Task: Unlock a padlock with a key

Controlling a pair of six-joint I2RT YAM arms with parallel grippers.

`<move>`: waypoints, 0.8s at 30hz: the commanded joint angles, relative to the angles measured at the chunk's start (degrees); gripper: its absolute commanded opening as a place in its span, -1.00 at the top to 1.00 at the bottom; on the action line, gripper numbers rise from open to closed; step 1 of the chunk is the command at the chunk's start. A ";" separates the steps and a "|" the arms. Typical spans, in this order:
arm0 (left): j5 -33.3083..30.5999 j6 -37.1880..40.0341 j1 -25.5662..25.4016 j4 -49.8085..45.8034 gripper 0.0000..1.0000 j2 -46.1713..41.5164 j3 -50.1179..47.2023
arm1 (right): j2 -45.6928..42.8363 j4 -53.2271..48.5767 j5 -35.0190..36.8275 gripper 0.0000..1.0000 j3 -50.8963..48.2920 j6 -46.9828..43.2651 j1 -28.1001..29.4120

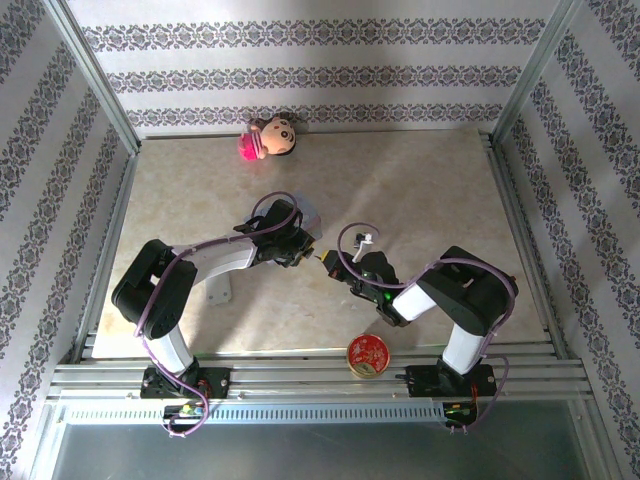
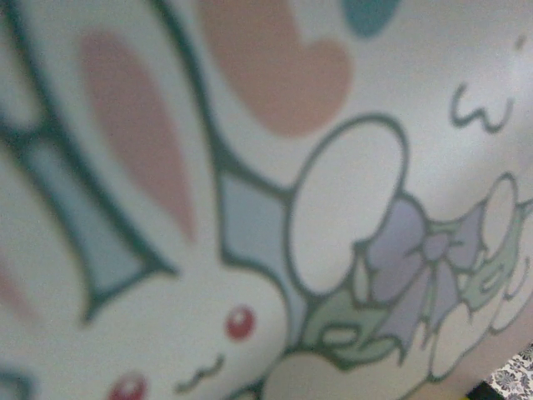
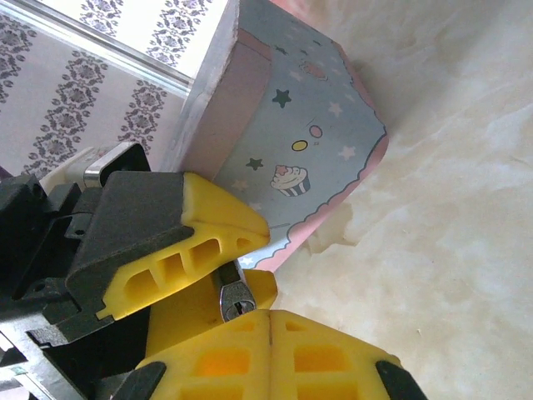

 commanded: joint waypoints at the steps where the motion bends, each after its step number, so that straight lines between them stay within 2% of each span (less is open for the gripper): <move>1: 4.76 -5.20 -0.41 0.09 0.85 -0.22 0.36 | -0.16 2.02 3.17 1.00 -0.51 -2.94 1.30; 11: 5.91 -7.77 -0.14 1.51 0.85 0.39 0.25 | -2.62 3.29 11.16 1.00 -1.21 -7.70 5.17; 24: 6.08 -8.28 -0.14 1.92 0.85 0.42 0.26 | -1.87 4.90 13.06 1.00 -0.60 -9.03 5.62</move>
